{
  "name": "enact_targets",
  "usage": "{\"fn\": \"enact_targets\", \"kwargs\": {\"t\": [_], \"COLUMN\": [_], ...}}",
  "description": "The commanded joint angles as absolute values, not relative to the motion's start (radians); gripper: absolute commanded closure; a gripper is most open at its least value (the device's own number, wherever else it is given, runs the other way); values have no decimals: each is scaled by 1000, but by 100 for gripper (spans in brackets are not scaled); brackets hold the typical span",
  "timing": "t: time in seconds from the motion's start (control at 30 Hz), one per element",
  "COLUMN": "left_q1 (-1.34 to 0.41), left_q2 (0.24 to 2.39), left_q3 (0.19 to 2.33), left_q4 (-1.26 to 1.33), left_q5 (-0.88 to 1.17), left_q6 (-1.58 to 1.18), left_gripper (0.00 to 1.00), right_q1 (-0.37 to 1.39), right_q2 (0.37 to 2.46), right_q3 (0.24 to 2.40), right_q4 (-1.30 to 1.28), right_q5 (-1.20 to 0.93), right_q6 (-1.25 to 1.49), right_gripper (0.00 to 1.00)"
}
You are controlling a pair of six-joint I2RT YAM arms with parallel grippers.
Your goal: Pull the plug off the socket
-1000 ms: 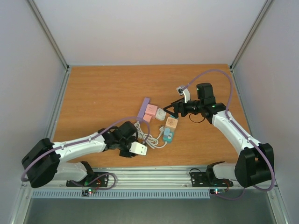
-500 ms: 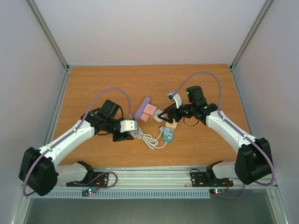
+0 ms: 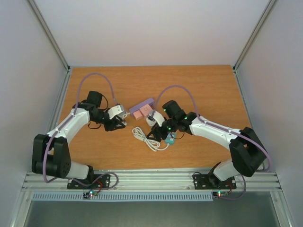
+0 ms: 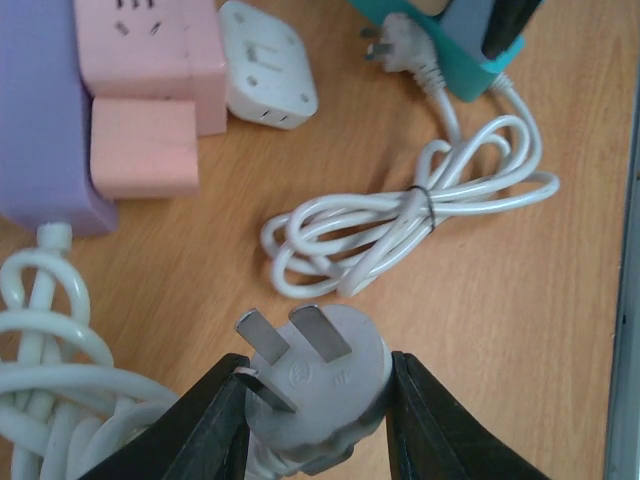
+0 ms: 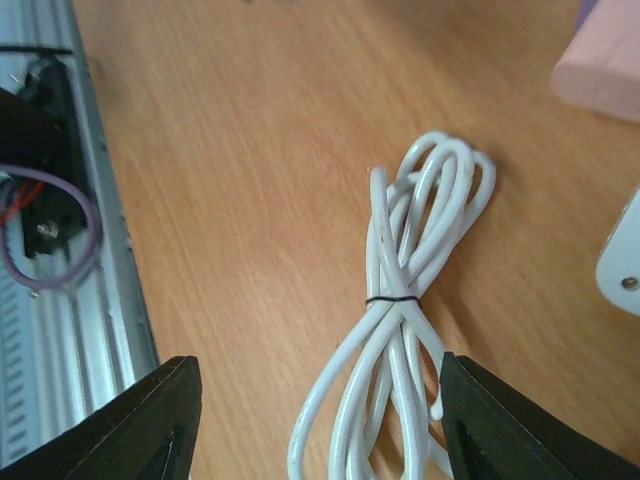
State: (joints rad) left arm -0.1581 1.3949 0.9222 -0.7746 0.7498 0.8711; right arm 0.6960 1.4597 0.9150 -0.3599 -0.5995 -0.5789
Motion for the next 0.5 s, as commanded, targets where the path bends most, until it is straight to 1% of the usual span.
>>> {"fn": "enact_targets", "kwargs": {"t": [0.0,0.2,0.3,0.37,0.47], "left_q1": [-110,-94,-89,-77,-51], "left_q2": [1422,1435,1445,1460,1475], "left_q3": [910,859,851,864,901], "left_q4": [-696,-642,-624,-629,-658], "left_q5": [778,730,707,704,740], "left_q6": [895,861,834,813,802], "left_gripper": [89,85,80,71,45], "right_q1": [760,825,852,859,862], "right_q2": [1523,1633,1677,1698,1719], "right_q3": [900,904,905,901,897], "right_q4": [-283,-226,-207,-195,-206], "right_q5": [-485,-415,-376,-357,-366], "right_q6": [-603,-604,-609,-611,-616], "right_gripper": [33,34,33,32,34]}}
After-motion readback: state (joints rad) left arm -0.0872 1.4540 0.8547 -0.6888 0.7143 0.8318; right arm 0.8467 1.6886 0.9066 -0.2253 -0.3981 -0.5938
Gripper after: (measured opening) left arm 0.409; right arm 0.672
